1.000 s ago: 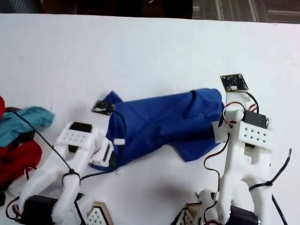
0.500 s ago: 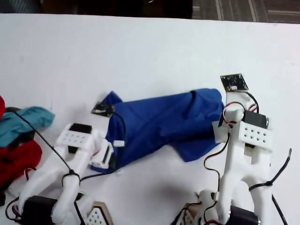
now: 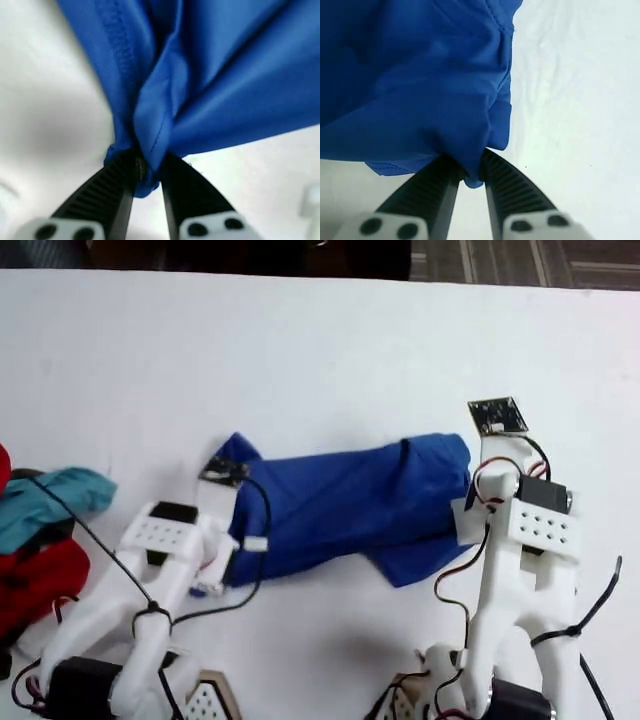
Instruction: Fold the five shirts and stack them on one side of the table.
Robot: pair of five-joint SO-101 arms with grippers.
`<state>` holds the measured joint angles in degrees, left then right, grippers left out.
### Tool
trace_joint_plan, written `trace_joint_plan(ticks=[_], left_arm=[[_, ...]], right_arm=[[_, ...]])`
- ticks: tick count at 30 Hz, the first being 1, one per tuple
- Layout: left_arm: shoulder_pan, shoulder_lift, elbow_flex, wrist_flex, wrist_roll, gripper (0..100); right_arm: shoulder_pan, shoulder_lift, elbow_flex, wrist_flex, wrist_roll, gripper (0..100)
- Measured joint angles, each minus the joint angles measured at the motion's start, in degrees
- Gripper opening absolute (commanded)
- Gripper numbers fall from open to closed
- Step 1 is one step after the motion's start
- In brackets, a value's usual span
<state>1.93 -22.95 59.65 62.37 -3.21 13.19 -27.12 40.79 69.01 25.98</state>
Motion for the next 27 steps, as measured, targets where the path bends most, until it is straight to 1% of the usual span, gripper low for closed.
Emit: trace_joint_plan(ticks=[2, 6, 10, 13, 16, 20, 24, 27], left_arm=[[-0.2, 0.0, -2.7, -0.1, -0.1, 3], [-2.8, 0.0, -9.9, 0.7, -0.2, 3], [-3.5, 0.0, -20.2, 7.7, -0.2, 3], [-3.6, 0.1, -28.3, 14.2, -0.2, 3], [-4.1, 0.1, -35.8, 18.6, -0.2, 3], [-4.5, 0.1, -45.8, 25.1, -0.2, 3], [-4.6, 0.1, -56.2, 29.4, -0.2, 3], [-4.6, 0.1, -64.2, 32.0, -0.2, 3]], right_arm=[[0.0, 0.0, -1.4, 0.0, -1.5, 1.9], [-0.1, 0.0, -5.7, 0.0, -5.9, 1.9], [-0.5, 0.0, -11.7, 0.4, -7.5, 1.9], [-2.9, 0.0, -16.5, 2.4, -7.7, 1.9], [-5.8, 0.0, -21.2, 3.5, -7.8, 1.9], [-7.8, 0.0, -28.2, 3.7, -9.1, 1.9], [-7.9, -1.6, -36.0, 5.1, -9.3, 1.9], [-9.4, -4.1, -40.6, 6.7, -9.3, 1.9]])
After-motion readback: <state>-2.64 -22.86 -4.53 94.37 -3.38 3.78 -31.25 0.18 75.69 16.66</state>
